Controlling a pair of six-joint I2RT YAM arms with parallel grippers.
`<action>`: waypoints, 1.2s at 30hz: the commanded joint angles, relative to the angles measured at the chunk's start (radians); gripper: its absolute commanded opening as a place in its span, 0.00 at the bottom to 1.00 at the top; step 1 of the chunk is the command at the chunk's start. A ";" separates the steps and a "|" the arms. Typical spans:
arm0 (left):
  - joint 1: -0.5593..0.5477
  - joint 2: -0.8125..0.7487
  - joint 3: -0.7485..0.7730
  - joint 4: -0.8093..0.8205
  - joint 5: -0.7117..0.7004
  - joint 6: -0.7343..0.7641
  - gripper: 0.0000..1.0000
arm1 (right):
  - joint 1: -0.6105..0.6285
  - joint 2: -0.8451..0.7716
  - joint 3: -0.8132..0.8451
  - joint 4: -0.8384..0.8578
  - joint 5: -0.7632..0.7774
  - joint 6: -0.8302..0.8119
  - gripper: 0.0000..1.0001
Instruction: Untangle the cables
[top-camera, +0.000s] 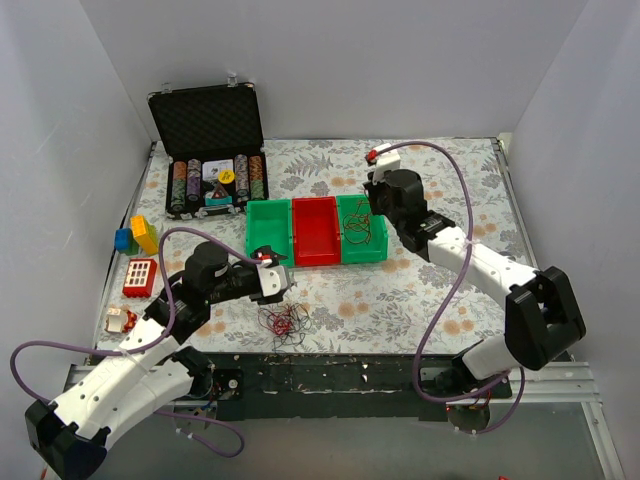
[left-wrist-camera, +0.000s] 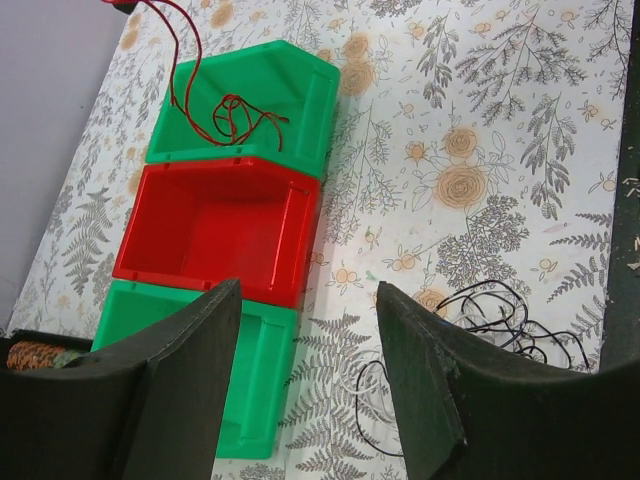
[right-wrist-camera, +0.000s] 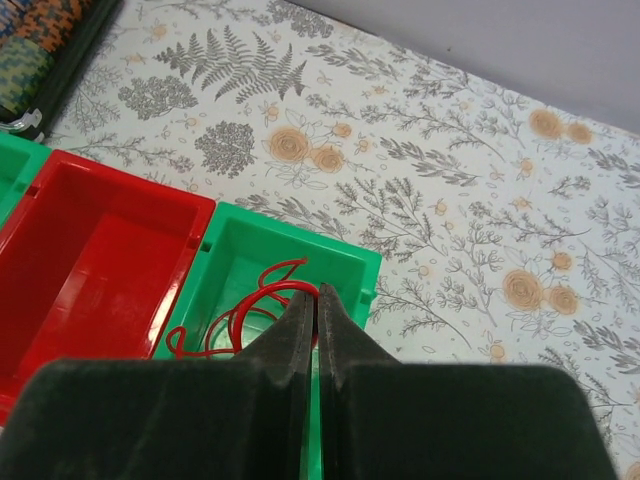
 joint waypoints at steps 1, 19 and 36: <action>0.010 -0.015 0.017 -0.012 0.005 0.016 0.56 | -0.003 0.033 -0.012 0.028 0.000 0.036 0.01; 0.015 -0.023 0.008 -0.029 0.004 0.019 0.62 | -0.006 0.327 0.160 -0.138 -0.018 0.160 0.01; 0.019 -0.035 0.002 -0.032 0.004 0.036 0.62 | 0.040 0.514 0.335 -0.329 0.029 0.217 0.06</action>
